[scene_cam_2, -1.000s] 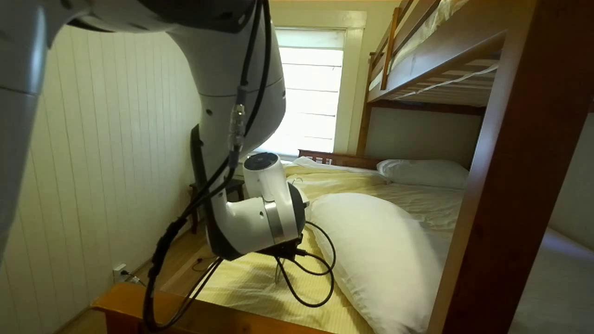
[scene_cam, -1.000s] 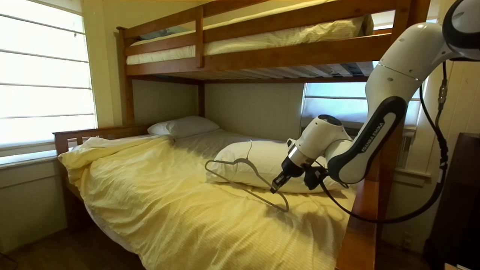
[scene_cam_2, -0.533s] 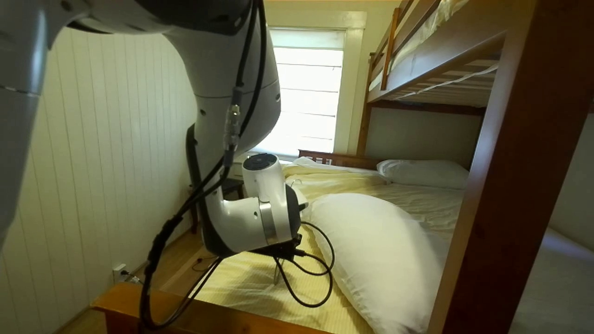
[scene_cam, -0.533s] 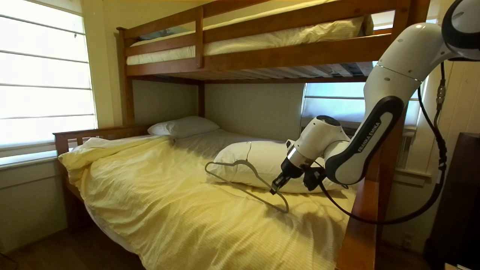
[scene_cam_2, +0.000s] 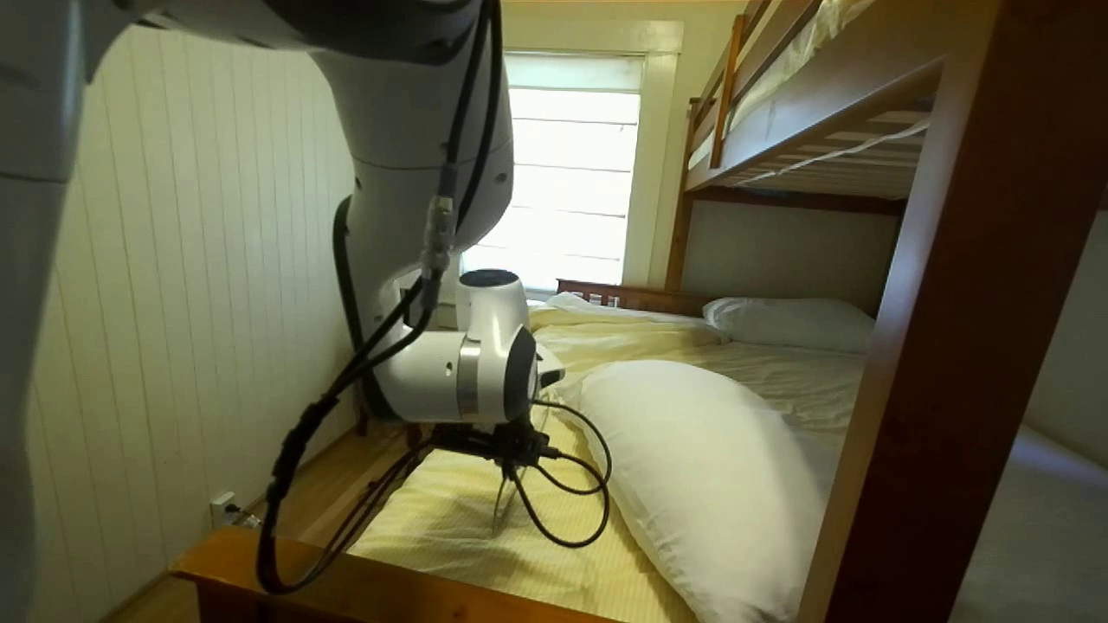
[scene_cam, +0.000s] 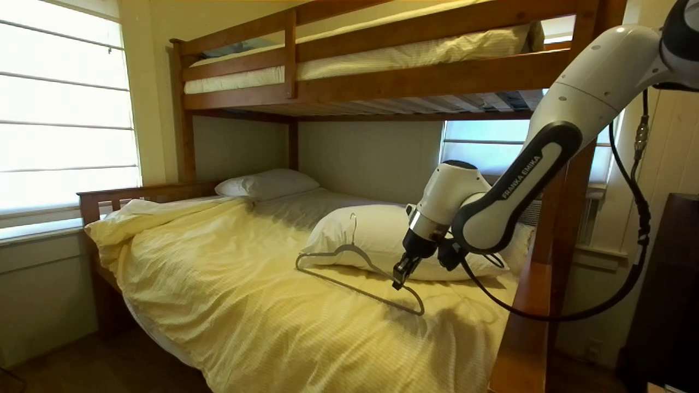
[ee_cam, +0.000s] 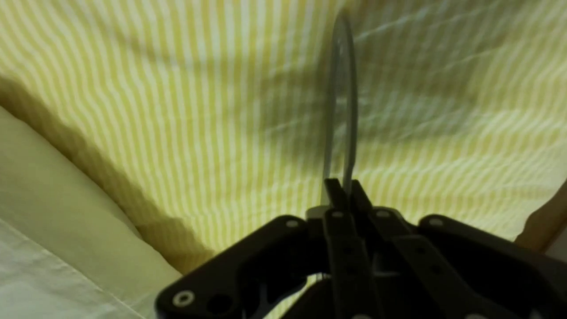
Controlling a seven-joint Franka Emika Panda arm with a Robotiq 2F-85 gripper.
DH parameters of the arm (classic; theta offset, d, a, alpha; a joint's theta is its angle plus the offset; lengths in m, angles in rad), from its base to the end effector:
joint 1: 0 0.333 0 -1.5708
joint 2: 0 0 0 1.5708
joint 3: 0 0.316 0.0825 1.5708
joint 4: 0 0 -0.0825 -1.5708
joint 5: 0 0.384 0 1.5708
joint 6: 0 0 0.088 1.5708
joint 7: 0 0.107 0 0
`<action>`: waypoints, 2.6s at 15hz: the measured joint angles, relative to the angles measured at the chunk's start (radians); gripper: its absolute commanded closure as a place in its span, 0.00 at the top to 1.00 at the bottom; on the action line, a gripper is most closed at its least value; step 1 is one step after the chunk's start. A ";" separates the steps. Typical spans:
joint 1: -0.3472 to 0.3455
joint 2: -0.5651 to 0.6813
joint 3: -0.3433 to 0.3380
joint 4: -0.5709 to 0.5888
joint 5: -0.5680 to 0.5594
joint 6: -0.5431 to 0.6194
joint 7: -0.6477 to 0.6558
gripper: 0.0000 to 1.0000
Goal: Put the hanger on the bed
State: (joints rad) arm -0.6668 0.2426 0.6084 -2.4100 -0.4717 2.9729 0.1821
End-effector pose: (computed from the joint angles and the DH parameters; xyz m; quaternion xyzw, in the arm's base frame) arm 0.5247 0.0025 0.2693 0.9781 0.0835 0.1905 0.0037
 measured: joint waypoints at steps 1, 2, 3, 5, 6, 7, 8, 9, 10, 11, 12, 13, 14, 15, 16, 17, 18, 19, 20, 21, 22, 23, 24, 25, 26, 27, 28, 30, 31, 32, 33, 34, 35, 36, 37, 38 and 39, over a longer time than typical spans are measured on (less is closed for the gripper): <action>-0.057 0.000 0.066 0.020 0.076 -0.053 -0.072 0.01; -0.111 0.000 0.124 0.048 0.150 -0.113 -0.143 0.01; -0.158 0.000 0.168 0.083 0.212 -0.174 -0.207 0.01; -0.228 0.000 0.217 0.162 0.302 -0.311 -0.309 0.01; -0.223 -0.002 0.198 0.202 0.360 -0.374 -0.368 0.01; -0.189 -0.006 0.144 0.241 0.413 -0.426 -0.427 0.01; -0.145 -0.007 0.081 0.276 0.449 -0.471 -0.471 0.01; -0.097 -0.006 0.014 0.305 0.475 -0.507 -0.506 0.01; -0.044 -0.004 -0.056 0.328 0.494 -0.532 -0.533 0.01; 0.013 0.000 -0.126 0.345 0.510 -0.550 -0.554 0.01; 0.067 0.007 -0.190 0.357 0.528 -0.555 -0.574 0.19; 0.119 0.016 -0.249 0.365 0.548 -0.555 -0.601 0.26; 0.164 0.026 -0.298 0.371 0.568 -0.555 -0.627 0.37; 0.204 0.036 -0.339 0.376 0.586 -0.555 -0.650 0.45; 0.237 0.045 -0.373 0.379 0.603 -0.555 -0.670 0.51; 0.262 0.053 -0.399 0.382 0.618 -0.555 -0.684 0.57; 0.283 0.056 -0.422 0.386 0.629 -0.555 -0.694 0.65; 0.300 0.056 -0.441 0.390 0.630 -0.555 -0.696 0.71; 0.317 0.052 -0.463 0.394 0.630 -0.555 -0.696 0.79; 0.334 0.041 -0.484 0.398 0.629 -0.564 -0.695 0.85; 0.351 0.023 -0.506 0.399 0.619 -0.587 -0.686 0.92; 0.372 -0.003 -0.530 0.398 0.598 -0.626 -0.665 0.98; 0.396 -0.034 -0.555 0.395 0.558 -0.674 -0.627 1.00; 0.420 -0.071 -0.579 0.387 0.510 -0.730 -0.584 1.00; 0.442 -0.108 -0.594 0.374 0.469 -0.787 -0.551 1.00; 0.462 -0.149 -0.605 0.353 0.432 -0.839 -0.522 1.00; 0.481 -0.188 -0.611 0.328 0.398 -0.882 -0.493 1.00; 0.520 -0.266 -0.610 0.276 0.352 -0.947 -0.434 1.00; 0.542 -0.303 -0.606 0.252 0.345 -0.967 -0.404 1.00; 0.566 -0.338 -0.599 0.229 0.345 -0.984 -0.370 1.00; 0.589 -0.370 -0.588 0.210 0.345 -0.996 -0.331 1.00; 0.612 -0.400 -0.574 0.194 0.345 -1.007 -0.287 1.00; 0.636 -0.429 -0.558 0.181 0.351 -1.015 -0.234 1.00; 0.659 -0.454 -0.539 0.171 0.359 -1.017 -0.170 1.00; 0.679 -0.473 -0.522 0.162 0.363 -1.017 -0.121 1.00; 0.690 -0.485 -0.511 0.156 0.364 -1.017 -0.091 1.00; 0.694 -0.491 -0.507 0.152 0.365 -1.017 -0.079 1.00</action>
State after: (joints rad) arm 0.0267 -0.2485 0.1016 -2.2577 -0.1072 1.9563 0.1027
